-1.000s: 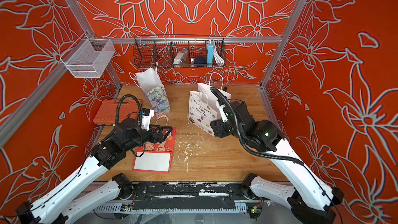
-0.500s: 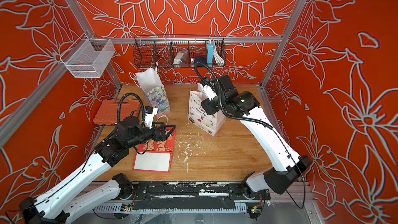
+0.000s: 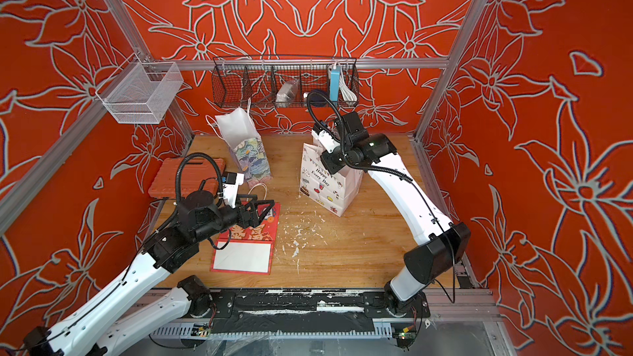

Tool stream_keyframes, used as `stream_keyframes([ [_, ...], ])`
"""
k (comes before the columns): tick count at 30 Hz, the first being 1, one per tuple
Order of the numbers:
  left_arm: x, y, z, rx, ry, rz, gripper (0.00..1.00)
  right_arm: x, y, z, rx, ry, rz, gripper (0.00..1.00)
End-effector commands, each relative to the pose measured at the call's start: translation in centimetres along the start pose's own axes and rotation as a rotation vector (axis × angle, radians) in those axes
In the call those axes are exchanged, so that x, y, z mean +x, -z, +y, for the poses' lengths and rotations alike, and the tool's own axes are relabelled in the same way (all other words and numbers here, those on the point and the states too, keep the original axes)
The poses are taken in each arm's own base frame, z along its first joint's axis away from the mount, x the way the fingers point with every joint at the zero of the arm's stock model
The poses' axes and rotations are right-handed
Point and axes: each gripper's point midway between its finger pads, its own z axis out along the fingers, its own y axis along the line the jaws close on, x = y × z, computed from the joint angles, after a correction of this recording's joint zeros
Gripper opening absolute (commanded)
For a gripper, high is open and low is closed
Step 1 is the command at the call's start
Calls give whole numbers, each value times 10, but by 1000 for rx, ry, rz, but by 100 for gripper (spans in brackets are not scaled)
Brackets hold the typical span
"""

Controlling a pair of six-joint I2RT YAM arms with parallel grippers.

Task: Put away the paper bag
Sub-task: Adjust the paper bag at the center of the board.

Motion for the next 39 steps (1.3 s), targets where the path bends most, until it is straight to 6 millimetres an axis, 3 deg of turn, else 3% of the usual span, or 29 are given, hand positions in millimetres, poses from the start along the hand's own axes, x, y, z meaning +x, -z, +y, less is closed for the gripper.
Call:
stream_keyframes([
  [1, 6, 6, -3, 28, -40, 11, 93, 8, 6, 11, -61, 51, 10, 0],
  [8, 25, 3, -7, 113, -153, 13, 94, 36, 40, 32, -114, 156, 26, 0],
  [12, 26, -10, -4, 121, -231, 3, 95, 61, 66, 54, -174, 219, 3, 0],
  [15, 28, -23, -14, 190, -342, 54, 94, 81, 80, 65, -184, 257, -28, 0],
  [21, 47, -52, -35, 385, -416, 217, 92, 99, 89, 75, -205, 287, -62, 0],
  [24, 48, -54, -55, 518, -392, 206, 92, 104, 94, 73, -174, 272, -66, 19],
  [26, 51, -48, -74, 626, -404, 190, 93, 102, 104, 71, -136, 257, -94, 38],
  [30, 67, -41, -91, 736, -448, 189, 95, 97, 127, 68, -77, 234, -152, 57],
  [34, 80, -43, -105, 813, -492, 197, 93, 101, 149, 61, 5, 163, -195, 65],
  [39, 77, -67, -104, 715, -558, 147, 89, 109, 189, 52, 134, 36, -322, 65],
])
